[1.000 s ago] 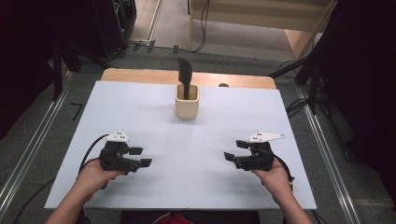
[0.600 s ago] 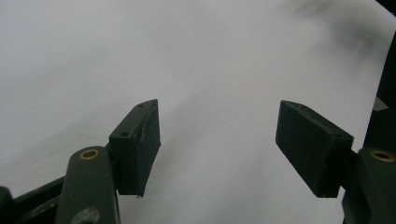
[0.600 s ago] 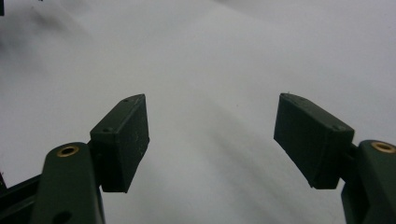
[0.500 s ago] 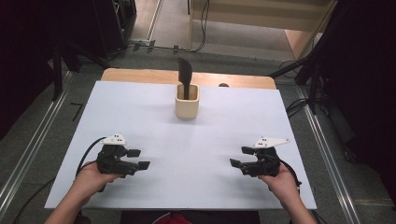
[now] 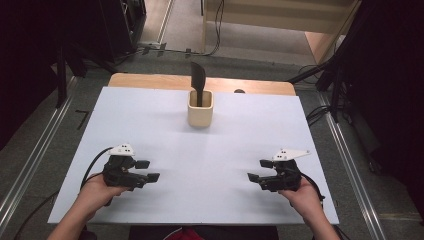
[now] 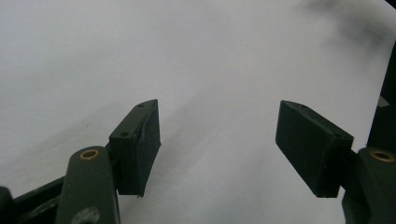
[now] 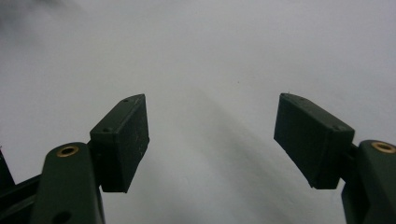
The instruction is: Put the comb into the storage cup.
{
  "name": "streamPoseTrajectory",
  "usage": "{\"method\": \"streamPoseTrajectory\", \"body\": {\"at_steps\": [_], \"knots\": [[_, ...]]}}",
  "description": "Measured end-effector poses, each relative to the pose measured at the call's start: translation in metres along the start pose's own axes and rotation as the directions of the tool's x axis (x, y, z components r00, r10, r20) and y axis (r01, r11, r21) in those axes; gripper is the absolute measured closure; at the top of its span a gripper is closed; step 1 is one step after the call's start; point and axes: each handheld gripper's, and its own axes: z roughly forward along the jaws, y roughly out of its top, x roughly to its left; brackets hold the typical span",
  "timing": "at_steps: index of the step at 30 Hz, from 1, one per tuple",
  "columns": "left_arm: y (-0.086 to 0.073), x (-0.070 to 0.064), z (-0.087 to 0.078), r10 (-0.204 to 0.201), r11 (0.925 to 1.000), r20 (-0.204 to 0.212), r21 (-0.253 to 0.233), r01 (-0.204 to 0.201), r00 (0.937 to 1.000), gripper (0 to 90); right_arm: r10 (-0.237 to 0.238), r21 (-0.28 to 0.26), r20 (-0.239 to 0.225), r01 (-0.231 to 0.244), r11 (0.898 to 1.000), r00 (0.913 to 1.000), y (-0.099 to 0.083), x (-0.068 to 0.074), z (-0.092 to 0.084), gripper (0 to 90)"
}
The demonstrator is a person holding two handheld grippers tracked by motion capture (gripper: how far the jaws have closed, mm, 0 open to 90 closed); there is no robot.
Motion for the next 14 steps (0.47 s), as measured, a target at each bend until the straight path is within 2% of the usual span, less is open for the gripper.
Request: {"method": "streamPoseTrajectory", "body": {"at_steps": [14], "knots": [[-0.0009, 0.0028, -0.0003, -0.005, 0.9999, -0.012, 0.013, 0.005, 0.9999, 32.0, 0.008, 0.006, 0.019, -0.008, 1.0, 0.9998, -0.0003, -0.0018, -0.0014, 23.6]]}}
